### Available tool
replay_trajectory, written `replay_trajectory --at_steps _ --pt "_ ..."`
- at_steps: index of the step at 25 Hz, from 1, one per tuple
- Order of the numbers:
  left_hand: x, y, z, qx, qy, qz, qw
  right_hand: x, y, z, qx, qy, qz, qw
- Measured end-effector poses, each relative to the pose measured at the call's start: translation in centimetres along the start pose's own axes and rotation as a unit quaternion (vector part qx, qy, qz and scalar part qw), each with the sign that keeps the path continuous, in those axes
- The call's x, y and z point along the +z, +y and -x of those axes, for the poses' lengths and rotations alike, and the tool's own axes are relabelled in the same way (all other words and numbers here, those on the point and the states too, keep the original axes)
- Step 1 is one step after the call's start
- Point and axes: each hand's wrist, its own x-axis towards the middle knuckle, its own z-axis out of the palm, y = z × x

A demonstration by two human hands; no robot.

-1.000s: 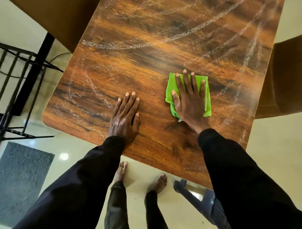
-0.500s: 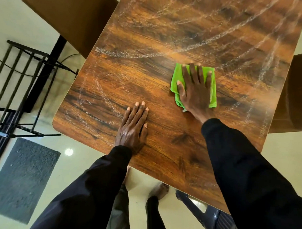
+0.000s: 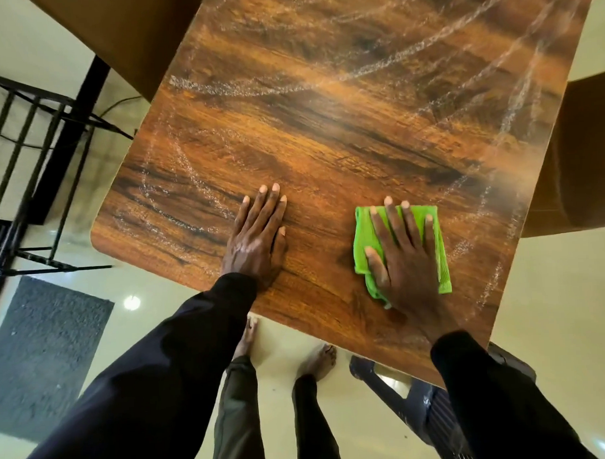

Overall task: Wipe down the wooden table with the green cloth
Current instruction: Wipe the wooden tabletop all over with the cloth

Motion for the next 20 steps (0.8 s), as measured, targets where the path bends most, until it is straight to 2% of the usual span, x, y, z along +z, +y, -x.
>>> replay_trajectory --at_steps 2,4,8,11,13,15,17,18,20 --pt "-0.1 0.0 0.0 0.001 -0.003 0.002 1.0 -0.4 -1.4 -2.4 0.066 0.021 -0.004 0.998" --pt "-0.2 0.2 0.2 0.003 0.001 0.001 1.0 -0.2 -3.9 -3.8 0.069 0.024 -0.01 0.997" --pt "-0.4 0.6 0.2 0.004 -0.005 0.001 1.0 1.7 -8.3 2.3 -0.058 -0.006 -0.012 0.998" --pt "-0.7 0.8 0.2 0.0 -0.008 0.004 1.0 2.0 -6.5 9.3 -0.104 -0.029 -0.009 0.994" --pt "-0.8 1.0 0.3 0.0 -0.017 -0.004 1.0 1.1 -3.0 10.6 -0.067 -0.02 0.001 0.998" --pt "-0.7 1.1 0.4 0.003 -0.025 -0.016 1.0 0.4 -0.6 8.0 0.013 0.003 0.001 1.0" --pt "-0.8 1.1 0.6 0.013 -0.034 -0.019 0.999 -0.2 -1.2 4.2 0.073 0.026 -0.007 0.997" --pt "-0.9 1.1 0.5 0.021 -0.035 -0.022 0.999 -0.3 -2.3 2.9 0.074 0.025 -0.009 0.997" --pt "-0.9 1.3 0.7 0.054 -0.036 -0.025 0.998 0.3 -4.4 3.6 0.016 0.019 -0.007 1.0"
